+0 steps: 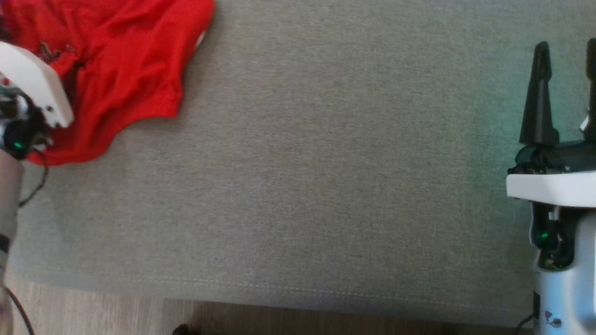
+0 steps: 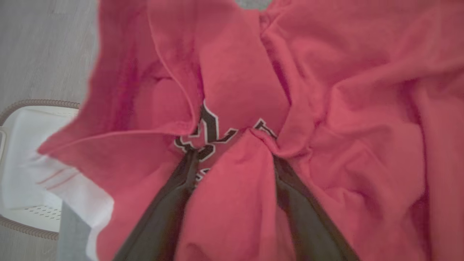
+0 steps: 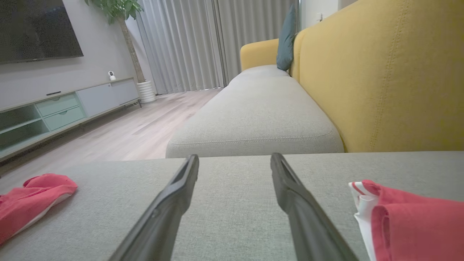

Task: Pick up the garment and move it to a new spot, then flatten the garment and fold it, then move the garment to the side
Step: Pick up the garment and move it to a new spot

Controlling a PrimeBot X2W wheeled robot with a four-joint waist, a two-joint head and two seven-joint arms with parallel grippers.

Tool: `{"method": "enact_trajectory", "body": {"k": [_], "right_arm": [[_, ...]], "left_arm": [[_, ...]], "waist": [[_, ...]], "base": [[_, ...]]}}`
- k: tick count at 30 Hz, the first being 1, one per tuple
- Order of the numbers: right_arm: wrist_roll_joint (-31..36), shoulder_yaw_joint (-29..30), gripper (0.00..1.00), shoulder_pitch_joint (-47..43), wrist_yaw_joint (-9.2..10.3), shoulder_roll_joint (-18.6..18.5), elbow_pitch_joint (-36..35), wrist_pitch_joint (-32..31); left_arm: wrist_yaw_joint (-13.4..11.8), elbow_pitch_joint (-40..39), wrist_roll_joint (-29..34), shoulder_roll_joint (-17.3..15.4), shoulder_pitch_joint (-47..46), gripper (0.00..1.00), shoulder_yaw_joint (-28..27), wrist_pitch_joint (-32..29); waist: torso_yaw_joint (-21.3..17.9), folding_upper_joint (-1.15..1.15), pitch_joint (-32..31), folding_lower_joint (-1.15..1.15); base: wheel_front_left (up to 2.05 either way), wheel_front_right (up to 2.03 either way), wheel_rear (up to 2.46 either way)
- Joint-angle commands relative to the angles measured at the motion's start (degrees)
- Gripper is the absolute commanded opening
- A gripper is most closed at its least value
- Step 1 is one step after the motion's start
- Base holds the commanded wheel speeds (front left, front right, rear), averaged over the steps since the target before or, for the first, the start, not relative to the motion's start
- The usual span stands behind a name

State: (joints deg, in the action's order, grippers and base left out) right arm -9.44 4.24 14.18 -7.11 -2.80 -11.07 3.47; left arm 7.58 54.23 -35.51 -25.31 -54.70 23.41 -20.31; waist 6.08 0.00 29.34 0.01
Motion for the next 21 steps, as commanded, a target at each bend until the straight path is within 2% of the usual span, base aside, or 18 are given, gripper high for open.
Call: {"method": "enact_trajectory", "body": {"k": [1, 7, 8, 12, 17, 21], "right_arm": [[0.04, -1.19, 1.0, 1.19, -0.37, -0.08, -2.53, -0.39], [-0.08, -0.44, 1.0, 1.51, -0.37, -0.08, -3.44, -0.22], [-0.08, -0.26, 1.0, 1.57, -0.37, -0.08, -3.48, -0.14], [-0.18, 1.06, 1.0, 1.81, -0.37, -0.08, -3.46, 0.22], [-1.21, -0.38, 1.0, 0.88, -0.37, -0.08, -1.95, 0.77], [-2.58, -4.68, 1.0, -1.32, -0.37, -0.08, 0.8, 2.13]], "left_arm": [[-0.1, -0.02, -0.4, -3.63, -1.82, 1.0, -1.3, -0.68], [-0.09, 5.04, -2.23, -3.15, -3.17, 1.0, 0.06, -2.65], [-0.09, 5.33, -2.69, -2.87, -3.2, 0.0, 0.35, -2.9], [-0.09, 5.83, -2.9, -3.19, -3.72, 0.0, 1.08, 0.35], [-1.09, 6.02, -2.43, -4.09, -5.38, 0.0, -0.44, 11.48], [-2.21, 5.48, -1.76, -3.98, -5.87, 0.0, -1.12, 19.88]], "waist": [[-1.0, 0.0, 0.95, -0.01], [-1.79, 0.0, 1.51, -0.01], [-1.83, 0.0, 1.38, -0.01], [-1.96, 0.0, 0.19, -0.01], [-2.7, 0.0, -3.04, -0.01], [-3.44, 0.0, -6.63, -0.01]], "base": [[0.0, 0.0, 0.0], [0.0, 0.0, 0.0], [0.0, 0.0, 0.0], [0.0, 0.0, 0.0], [0.0, 0.0, 0.0], [0.0, 0.0, 0.0]]}}
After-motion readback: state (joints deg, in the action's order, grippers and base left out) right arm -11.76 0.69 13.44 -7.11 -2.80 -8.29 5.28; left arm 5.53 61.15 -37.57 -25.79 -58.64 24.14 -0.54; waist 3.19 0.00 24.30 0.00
